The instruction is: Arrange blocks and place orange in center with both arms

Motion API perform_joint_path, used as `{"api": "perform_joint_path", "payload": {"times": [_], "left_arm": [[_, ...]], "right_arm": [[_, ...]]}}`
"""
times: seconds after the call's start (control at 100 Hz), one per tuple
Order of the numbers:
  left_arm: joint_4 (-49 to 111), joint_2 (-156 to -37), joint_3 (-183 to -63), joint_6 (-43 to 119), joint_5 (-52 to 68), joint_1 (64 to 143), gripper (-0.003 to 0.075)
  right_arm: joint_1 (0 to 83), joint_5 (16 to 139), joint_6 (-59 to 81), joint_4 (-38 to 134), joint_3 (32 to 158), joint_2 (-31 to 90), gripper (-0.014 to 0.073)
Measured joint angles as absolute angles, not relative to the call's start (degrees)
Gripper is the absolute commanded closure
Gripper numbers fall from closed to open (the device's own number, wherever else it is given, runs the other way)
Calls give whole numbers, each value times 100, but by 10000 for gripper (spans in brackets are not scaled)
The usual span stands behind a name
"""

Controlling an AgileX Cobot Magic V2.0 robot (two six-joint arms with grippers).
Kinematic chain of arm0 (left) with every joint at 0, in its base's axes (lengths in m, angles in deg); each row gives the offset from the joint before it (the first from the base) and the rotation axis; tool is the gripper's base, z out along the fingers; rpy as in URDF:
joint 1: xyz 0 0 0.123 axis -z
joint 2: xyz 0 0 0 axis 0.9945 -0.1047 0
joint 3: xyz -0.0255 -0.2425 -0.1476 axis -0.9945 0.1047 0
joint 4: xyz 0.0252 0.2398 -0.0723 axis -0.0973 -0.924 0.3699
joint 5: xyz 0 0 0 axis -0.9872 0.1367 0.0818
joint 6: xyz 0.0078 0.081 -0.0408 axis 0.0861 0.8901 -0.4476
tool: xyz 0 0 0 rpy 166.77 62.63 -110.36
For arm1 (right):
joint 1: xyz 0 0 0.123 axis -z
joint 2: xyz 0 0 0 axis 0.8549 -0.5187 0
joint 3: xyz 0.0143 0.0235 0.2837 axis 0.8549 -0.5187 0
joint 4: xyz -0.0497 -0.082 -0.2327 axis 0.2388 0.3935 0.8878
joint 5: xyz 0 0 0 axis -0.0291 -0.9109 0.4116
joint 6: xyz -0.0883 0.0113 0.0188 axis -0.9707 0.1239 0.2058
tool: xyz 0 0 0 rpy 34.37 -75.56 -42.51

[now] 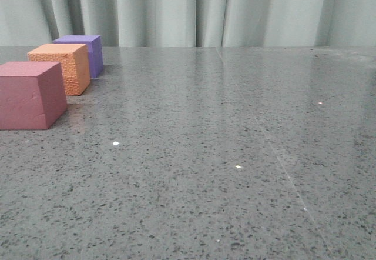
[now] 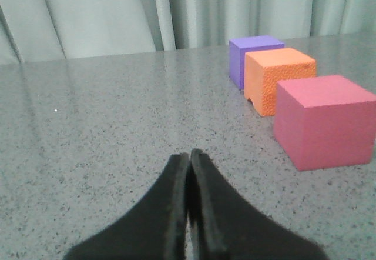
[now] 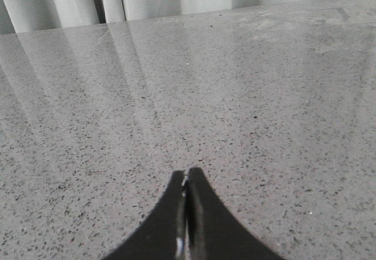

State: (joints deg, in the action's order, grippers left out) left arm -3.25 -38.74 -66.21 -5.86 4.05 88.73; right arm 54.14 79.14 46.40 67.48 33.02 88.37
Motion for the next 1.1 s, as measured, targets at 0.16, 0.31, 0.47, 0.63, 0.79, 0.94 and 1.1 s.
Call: {"api": "perform_joint_path", "payload": {"times": [0.16, 0.31, 0.47, 0.63, 0.79, 0.94, 1.1], "left_arm": [[-325, -3874, -6605, -599, 225, 8873, 739], [-325, -3874, -6605, -689, 0, 8873, 739], [-325, -3874, -6605, -712, -56, 8873, 739], [-325, -3874, -6605, -724, -66, 8873, 739], [-325, -3874, -6605, -724, -66, 8873, 739], [-325, -3874, -6605, -724, -66, 8873, 739], [-325, -3874, -6605, -724, -66, 8873, 739]], "right_arm": [[5414, 7914, 4640, 6748, 3302, 8837, 661], [5414, 7914, 4640, 6748, 3302, 8837, 661], [5414, 7914, 4640, 6748, 3302, 8837, 661], [5414, 7914, 4640, 6748, 3302, 8837, 661], [5414, 7914, 4640, 6748, 3302, 8837, 661], [5414, 7914, 4640, 6748, 3302, 8837, 661], [5414, 7914, 4640, 6748, 3302, 8837, 661]]}}
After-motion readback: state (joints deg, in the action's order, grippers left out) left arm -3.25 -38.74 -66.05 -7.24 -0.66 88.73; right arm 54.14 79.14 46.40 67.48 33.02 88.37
